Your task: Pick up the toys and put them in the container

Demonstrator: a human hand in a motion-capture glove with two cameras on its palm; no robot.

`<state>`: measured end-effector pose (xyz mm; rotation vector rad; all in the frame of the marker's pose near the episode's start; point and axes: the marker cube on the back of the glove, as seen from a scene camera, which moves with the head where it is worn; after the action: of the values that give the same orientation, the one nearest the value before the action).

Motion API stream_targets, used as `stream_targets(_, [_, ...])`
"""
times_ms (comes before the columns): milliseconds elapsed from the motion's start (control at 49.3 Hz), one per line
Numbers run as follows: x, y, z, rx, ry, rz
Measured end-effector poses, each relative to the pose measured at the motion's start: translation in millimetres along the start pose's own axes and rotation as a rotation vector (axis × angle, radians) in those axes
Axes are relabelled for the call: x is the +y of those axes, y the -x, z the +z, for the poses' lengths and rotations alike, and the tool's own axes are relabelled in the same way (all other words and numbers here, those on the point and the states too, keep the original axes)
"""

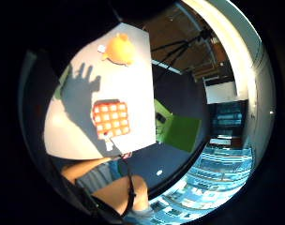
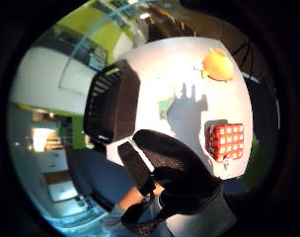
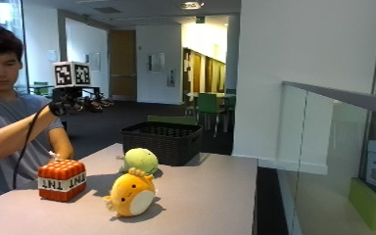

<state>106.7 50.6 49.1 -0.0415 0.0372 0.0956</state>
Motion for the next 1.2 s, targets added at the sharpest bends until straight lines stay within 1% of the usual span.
stream_targets(101, [5, -24, 20, -0.011, -0.005, 0.027])
stream_targets(304, [11, -65, 66, -0.057, 0.046, 0.083])
stream_targets(487, [33, -71, 106, -0.069, 0.042, 0.055])
stream_targets(669, [43, -76, 156, -0.077, 0.122, 0.042])
stream_targets(811, [49, -74, 187, -0.092, 0.226, 0.043])
stream_targets(1095, [72, -69, 221, -0.038, 0.171, 0.059])
stream_targets(1196, [79, -68, 231, 0.003, 0.104, 0.071])
